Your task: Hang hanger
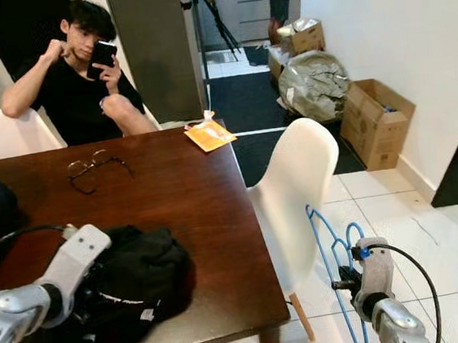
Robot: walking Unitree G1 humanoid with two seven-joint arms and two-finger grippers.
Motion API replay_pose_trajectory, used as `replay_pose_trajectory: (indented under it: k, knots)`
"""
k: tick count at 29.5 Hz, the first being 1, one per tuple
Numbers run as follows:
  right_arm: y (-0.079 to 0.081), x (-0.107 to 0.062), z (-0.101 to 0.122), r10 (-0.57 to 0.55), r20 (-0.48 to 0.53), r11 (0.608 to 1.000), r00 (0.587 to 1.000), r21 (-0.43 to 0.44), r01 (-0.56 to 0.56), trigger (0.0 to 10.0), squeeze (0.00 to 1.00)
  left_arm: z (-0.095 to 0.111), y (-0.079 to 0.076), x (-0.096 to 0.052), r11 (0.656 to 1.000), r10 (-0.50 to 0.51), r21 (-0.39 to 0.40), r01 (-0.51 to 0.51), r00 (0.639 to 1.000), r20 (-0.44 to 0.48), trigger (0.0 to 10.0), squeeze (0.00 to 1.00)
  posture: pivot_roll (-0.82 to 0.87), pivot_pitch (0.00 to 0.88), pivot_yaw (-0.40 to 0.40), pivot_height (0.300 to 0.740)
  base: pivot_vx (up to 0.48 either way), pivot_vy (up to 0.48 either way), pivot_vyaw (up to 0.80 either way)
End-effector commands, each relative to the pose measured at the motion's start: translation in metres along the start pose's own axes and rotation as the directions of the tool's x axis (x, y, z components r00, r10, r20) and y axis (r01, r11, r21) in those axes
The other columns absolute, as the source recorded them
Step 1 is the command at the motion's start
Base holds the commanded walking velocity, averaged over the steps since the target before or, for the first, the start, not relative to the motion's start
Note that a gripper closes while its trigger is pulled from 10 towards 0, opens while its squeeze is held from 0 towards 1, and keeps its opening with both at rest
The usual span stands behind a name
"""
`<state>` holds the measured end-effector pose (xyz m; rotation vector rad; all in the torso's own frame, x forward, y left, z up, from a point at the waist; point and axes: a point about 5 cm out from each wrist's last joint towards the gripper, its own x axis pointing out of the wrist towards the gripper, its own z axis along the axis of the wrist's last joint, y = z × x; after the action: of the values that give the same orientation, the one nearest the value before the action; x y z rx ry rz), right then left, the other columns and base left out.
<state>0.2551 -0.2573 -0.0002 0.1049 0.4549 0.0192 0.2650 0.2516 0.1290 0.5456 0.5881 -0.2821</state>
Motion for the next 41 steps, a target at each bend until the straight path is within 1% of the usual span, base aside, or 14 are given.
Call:
replay_pose_trajectory:
  k: [1, 2, 3, 4, 5, 6, 7, 8, 10, 12, 18, 34, 37, 41]
  knots:
    - [0.000, 0.001, 0.000, 0.000, -0.007, 1.000, 1.000, 0.008, 0.000, 10.0, 0.00, 0.004, 0.017, -0.004, 0.995, 0.098, 0.014, -0.099, 0.995, 0.018, 10.0, 1.00, 0.05, 0.000, -0.010, 0.740, 0.000, 0.000, 0.00]
    - [0.000, 0.001, 0.000, 0.000, -0.007, 1.000, 1.000, 0.009, 0.000, 10.0, 0.00, 0.026, 0.026, -0.008, 0.987, 0.159, 0.003, -0.161, 0.975, 0.156, 10.0, 1.00, 0.05, 0.000, -0.010, 0.740, 0.000, 0.000, 0.00]
    - [0.000, 0.001, 0.000, 0.000, -0.007, 1.000, 1.000, 0.009, 0.000, 10.0, 0.00, 0.026, 0.026, -0.008, 0.987, 0.159, 0.003, -0.161, 0.975, 0.156, 10.0, 1.00, 0.05, 0.000, -0.010, 0.740, 0.000, 0.000, 0.00]
    - [0.001, 0.001, 0.000, 0.000, -0.008, 1.000, 1.000, 0.009, 0.000, 10.0, 0.00, 0.055, 0.027, -0.014, 0.986, 0.166, -0.068, -0.152, 0.927, 0.337, 10.0, 0.96, 0.05, 0.000, -0.011, 0.740, 0.000, 0.000, 0.00]
    - [0.001, 0.001, 0.000, 0.000, -0.008, 1.000, 1.000, 0.009, 0.000, 10.0, 0.00, 0.072, 0.027, -0.020, 0.985, 0.170, -0.115, -0.132, 0.878, 0.448, 10.0, 0.16, 0.05, 0.000, -0.010, 0.740, 0.000, 0.000, 0.00]
    - [0.001, 0.001, 0.000, 0.000, -0.008, 1.000, 1.000, 0.009, 0.000, 10.0, 0.00, 0.072, 0.027, -0.020, 0.985, 0.170, -0.115, -0.132, 0.878, 0.448, 10.0, 0.16, 0.05, 0.000, -0.010, 0.740, 0.000, 0.000, 0.00]
    - [0.001, 0.002, 0.000, 0.000, -0.007, 1.000, 1.000, 0.010, 0.000, 10.0, 0.00, 0.086, 0.025, -0.026, 0.984, 0.163, -0.153, -0.094, 0.829, 0.535, 10.0, 0.00, 0.05, 0.000, -0.009, 0.740, 0.000, 0.000, 0.00]
    - [0.001, 0.002, 0.001, 0.000, -0.007, 1.000, 1.000, 0.010, 0.000, 10.0, 0.00, 0.099, 0.023, -0.033, 0.978, 0.153, -0.209, -0.028, 0.777, 0.611, 10.0, 0.00, 0.05, 0.000, -0.008, 0.740, 0.000, 0.000, 0.00]
    - [0.001, 0.002, 0.001, 0.000, -0.007, 1.000, 1.000, 0.010, 0.000, 10.0, 0.00, 0.099, 0.023, -0.033, 0.978, 0.153, -0.209, -0.028, 0.777, 0.611, 10.0, 0.00, 0.05, 0.000, -0.008, 0.740, 0.000, 0.000, 0.00]
    - [0.002, 0.002, 0.001, 0.001, -0.006, 1.000, 1.000, 0.010, -0.001, 10.0, 0.00, 0.115, 0.019, -0.044, 0.958, 0.122, -0.268, 0.105, 0.697, 0.707, 10.0, 0.00, 0.05, 0.000, -0.006, 0.740, 0.000, 0.000, 0.00]
    - [0.002, 0.003, 0.002, 0.001, -0.006, 1.000, 1.000, 0.011, -0.001, 10.0, 0.00, 0.121, 0.008, -0.055, 0.936, 0.074, -0.273, 0.224, 0.631, 0.772, 10.0, 0.00, 0.06, 0.000, -0.006, 0.740, -0.360, 0.000, 0.00]
    - [0.002, 0.005, 0.004, 0.001, -0.006, 1.000, 1.000, 0.011, -0.001, 10.0, 0.00, 0.074, -0.027, -0.030, 0.886, 0.205, -0.447, 0.122, 0.763, 0.614, 10.0, 0.00, 0.07, 0.000, -0.015, 0.740, -0.450, 0.000, 0.00]
    - [0.002, 0.005, 0.004, 0.001, -0.006, 1.000, 1.000, 0.011, -0.001, 10.0, 0.00, 0.074, -0.027, -0.030, 0.886, 0.205, -0.447, 0.122, 0.763, 0.614, 10.0, 0.00, 0.07, 0.000, -0.015, 0.740, 0.000, 0.000, 0.00]
    - [0.003, 0.005, 0.005, 0.001, -0.004, 1.000, 1.000, 0.010, -0.001, 10.0, 0.00, 0.036, -0.025, -0.020, 0.838, 0.313, -0.546, 0.004, 0.816, 0.486, 10.0, 0.00, 0.07, 0.000, -0.014, 0.740, 0.000, 0.000, 0.00]
